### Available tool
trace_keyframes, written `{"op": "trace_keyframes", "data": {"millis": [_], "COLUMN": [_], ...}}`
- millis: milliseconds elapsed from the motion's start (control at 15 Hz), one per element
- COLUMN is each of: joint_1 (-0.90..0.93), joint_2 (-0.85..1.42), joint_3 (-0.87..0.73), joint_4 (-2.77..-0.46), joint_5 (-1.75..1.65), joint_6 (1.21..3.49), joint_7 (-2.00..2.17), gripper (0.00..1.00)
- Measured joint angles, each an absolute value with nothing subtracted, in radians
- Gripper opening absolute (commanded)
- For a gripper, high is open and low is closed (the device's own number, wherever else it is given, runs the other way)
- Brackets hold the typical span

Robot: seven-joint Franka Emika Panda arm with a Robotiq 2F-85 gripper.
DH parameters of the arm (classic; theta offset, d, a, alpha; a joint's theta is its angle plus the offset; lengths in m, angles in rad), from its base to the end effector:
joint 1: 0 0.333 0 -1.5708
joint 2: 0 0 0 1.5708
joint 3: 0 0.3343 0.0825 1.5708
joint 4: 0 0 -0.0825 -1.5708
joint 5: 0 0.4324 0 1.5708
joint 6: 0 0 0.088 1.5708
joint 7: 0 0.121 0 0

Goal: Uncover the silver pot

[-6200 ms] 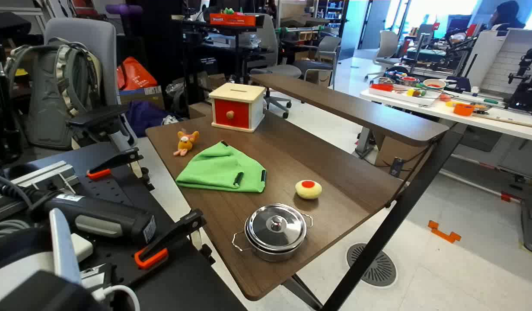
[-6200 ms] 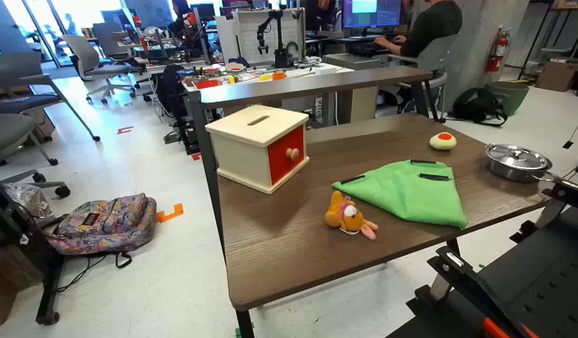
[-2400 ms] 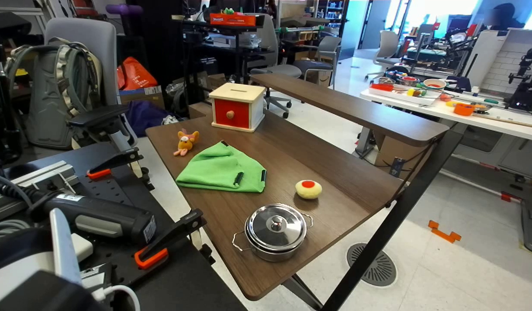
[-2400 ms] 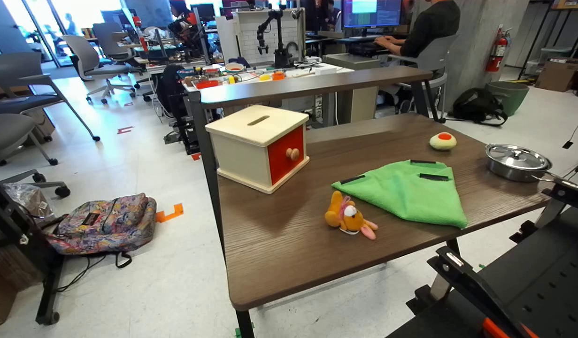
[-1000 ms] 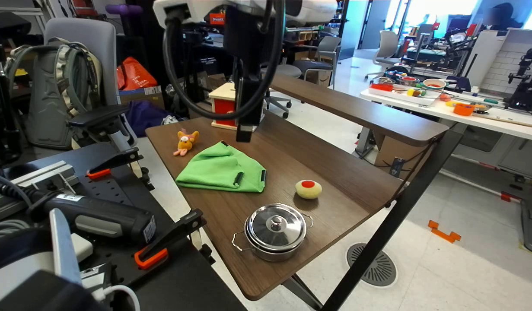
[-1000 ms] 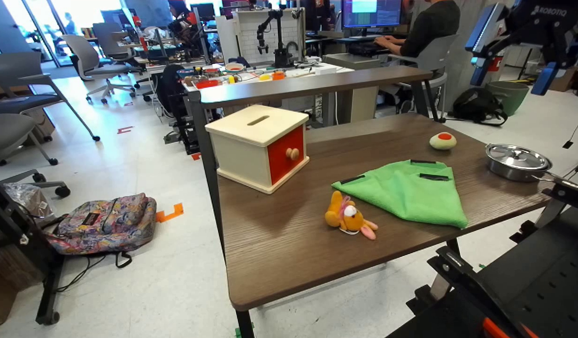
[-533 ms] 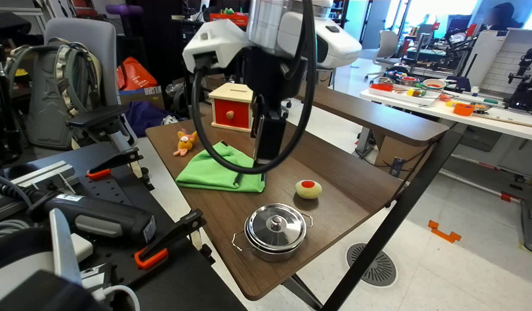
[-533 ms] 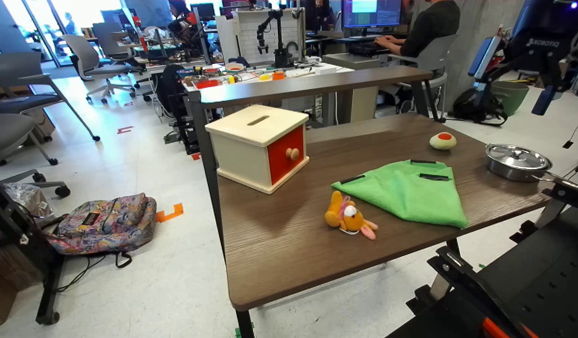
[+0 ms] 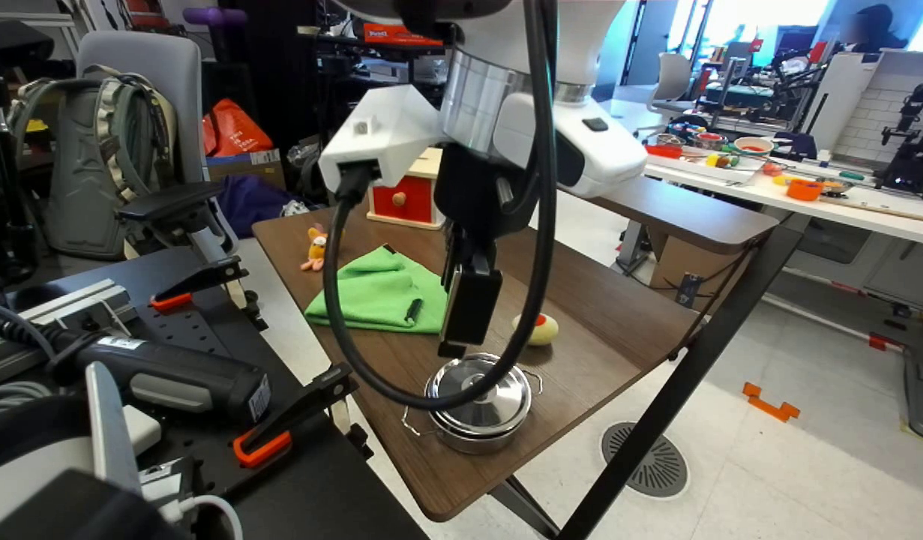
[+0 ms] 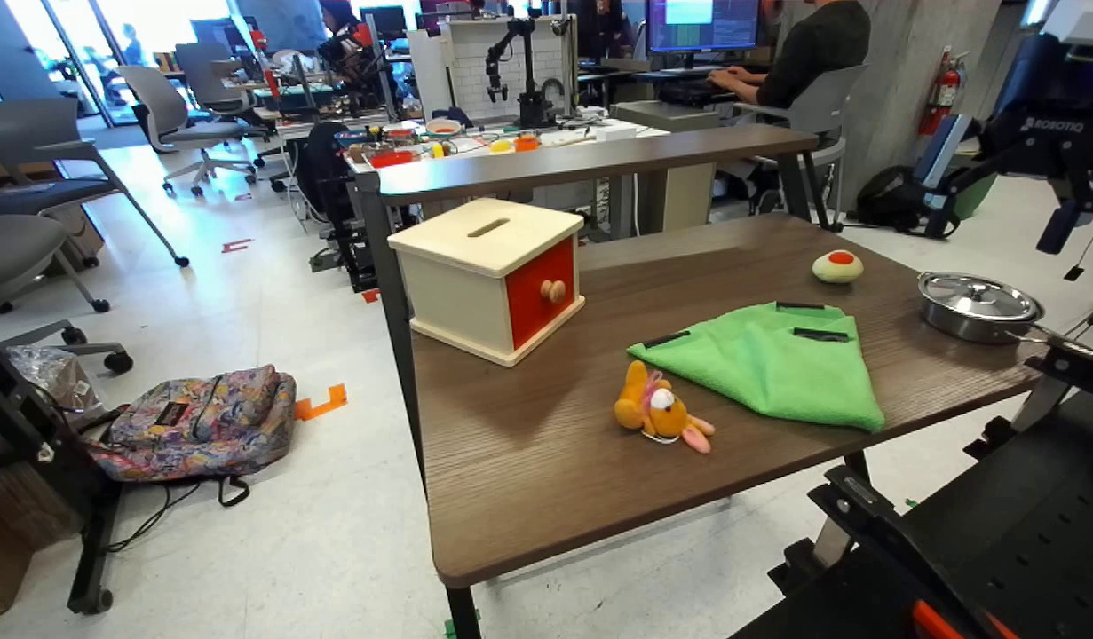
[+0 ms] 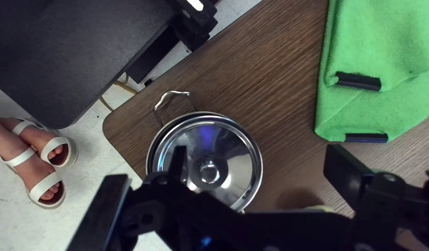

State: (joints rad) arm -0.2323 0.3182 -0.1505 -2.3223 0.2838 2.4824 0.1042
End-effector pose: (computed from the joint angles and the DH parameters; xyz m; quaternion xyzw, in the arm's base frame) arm 0.4920 -0.2015 0.1538 -0.9318 0.3512 0.0657 0.0640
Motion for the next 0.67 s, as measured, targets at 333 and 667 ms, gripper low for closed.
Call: {"op": "trace_keyframes", "data": {"millis": [333, 667], "joint_1": [-0.257, -0.263], "joint_2": [0.365, 0.420], "joint_3": [-0.151, -0.152], "joint_4": [-2.317, -2.286], "joint_5": [0.308, 0.314], "joint_6": [2.535, 2.555], "joint_7": [0.104, 0.118], "gripper": [1.00, 1.00]}}
